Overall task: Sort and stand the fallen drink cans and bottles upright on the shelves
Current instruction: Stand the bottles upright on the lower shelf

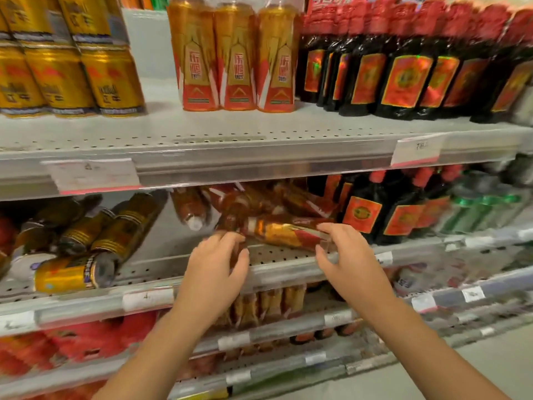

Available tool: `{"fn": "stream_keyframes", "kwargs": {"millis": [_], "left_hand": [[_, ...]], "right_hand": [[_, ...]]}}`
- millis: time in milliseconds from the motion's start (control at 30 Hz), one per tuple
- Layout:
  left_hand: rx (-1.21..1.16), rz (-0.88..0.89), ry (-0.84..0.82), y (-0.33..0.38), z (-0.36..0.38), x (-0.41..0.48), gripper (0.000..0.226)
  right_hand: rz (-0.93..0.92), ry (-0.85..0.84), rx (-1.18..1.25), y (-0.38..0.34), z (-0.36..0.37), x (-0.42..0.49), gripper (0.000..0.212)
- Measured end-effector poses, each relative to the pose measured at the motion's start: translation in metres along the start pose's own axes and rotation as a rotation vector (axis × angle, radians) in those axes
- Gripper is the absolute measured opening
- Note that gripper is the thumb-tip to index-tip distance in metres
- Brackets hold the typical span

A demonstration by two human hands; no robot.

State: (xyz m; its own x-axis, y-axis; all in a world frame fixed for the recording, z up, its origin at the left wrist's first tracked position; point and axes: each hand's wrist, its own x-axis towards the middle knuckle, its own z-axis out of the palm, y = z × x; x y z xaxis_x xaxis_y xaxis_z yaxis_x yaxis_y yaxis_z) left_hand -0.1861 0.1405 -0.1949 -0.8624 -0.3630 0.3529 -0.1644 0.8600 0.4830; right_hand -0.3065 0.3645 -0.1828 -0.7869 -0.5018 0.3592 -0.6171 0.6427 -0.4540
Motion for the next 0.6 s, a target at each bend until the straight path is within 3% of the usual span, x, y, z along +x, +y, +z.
{"fn": "stream_keyframes", "kwargs": {"millis": [167,233,333,433,600], "left_hand": [[0.144,-0.116,-0.024,0.006,0.013,0.05,0.037],[0.227,-0.165,-0.097,0.003,0.017,0.068,0.045],[0.355,-0.047,-0.194,-0.002,0.025,0.088,0.052],[0.38,0.163,-0.314,-0.005,0.034,0.103,0.066],[0.467,0.19,-0.429,0.0,0.044,0.117,0.076]], "right_hand": [[-0.031,-0.103,-0.16,0.006,0.009,0.036,0.025],[-0.022,-0.146,-0.201,0.007,0.017,0.045,0.033],[-0.047,-0.191,-0.261,0.012,0.03,0.056,0.062],[-0.099,-0.253,-0.425,0.022,0.041,0.067,0.075],[-0.082,-0.329,-0.433,0.028,0.042,0.078,0.085]]}}
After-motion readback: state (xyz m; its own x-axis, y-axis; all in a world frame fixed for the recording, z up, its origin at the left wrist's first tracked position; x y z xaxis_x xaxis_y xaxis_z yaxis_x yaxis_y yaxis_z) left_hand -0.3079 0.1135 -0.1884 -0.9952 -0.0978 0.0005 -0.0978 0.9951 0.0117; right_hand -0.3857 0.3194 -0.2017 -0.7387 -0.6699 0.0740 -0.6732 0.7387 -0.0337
